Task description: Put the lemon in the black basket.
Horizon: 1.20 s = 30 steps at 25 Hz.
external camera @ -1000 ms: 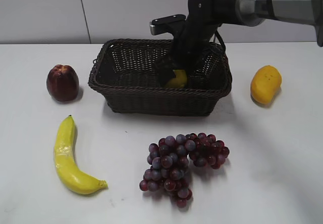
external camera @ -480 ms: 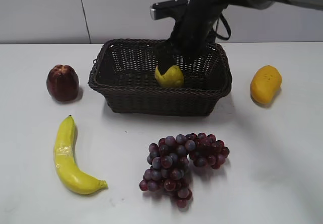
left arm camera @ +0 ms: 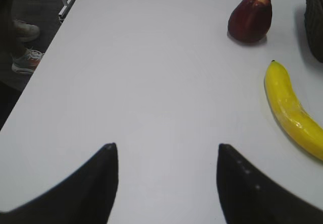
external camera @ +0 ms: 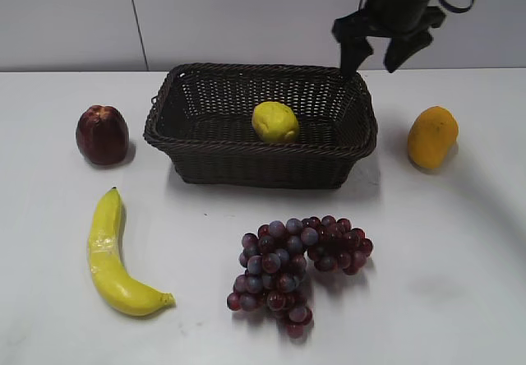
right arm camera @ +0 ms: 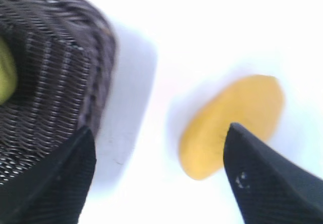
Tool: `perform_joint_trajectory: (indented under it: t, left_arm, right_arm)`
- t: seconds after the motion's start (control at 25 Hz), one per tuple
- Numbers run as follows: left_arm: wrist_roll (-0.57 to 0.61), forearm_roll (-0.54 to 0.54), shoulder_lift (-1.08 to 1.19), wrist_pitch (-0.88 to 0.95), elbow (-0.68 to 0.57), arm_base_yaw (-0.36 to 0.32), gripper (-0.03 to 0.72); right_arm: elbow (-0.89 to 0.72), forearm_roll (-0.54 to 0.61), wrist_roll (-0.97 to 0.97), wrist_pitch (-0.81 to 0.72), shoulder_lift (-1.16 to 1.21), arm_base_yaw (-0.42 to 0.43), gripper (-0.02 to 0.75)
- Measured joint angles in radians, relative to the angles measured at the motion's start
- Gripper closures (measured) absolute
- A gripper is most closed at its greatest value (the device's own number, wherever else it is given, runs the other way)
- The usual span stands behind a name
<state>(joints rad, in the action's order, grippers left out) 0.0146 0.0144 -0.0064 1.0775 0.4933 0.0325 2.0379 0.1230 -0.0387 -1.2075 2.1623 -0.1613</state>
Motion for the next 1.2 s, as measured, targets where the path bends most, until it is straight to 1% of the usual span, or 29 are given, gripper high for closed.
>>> perform_joint_trajectory:
  t: [0.16,0.24,0.36,0.52,0.88,1.0,1.2]
  left_arm:
    - [0.0,0.0,0.0,0.0,0.0,0.0,0.232]
    - [0.0,0.0,0.0,0.0,0.0,0.0,0.232]
    - [0.0,0.0,0.0,0.0,0.0,0.0,0.232]
    - [0.0,0.0,0.0,0.0,0.0,0.0,0.232]
    - [0.0,0.0,0.0,0.0,0.0,0.0,0.232]
    - [0.0,0.0,0.0,0.0,0.0,0.0,0.232]
    - [0.0,0.0,0.0,0.0,0.0,0.0,0.232]
  right_arm:
    - [-0.107,-0.001,0.003,0.0,-0.095,0.06,0.145]
    - [-0.182,-0.005,0.003,0.0,-0.146,0.074,0.144]
    - [-0.319,-0.007,0.005,0.0,-0.241,0.076,0.146]
    - [-0.541,-0.007,0.005,0.014,-0.388,0.076,0.146]
    - [-1.064,-0.007,0.005,0.181,-0.806,0.076,0.146]
    - [-1.195,-0.008,0.005,0.214,-0.922,0.076,0.146]
    - [-1.355,-0.009,0.005,0.235,-1.084,0.076,0.146]
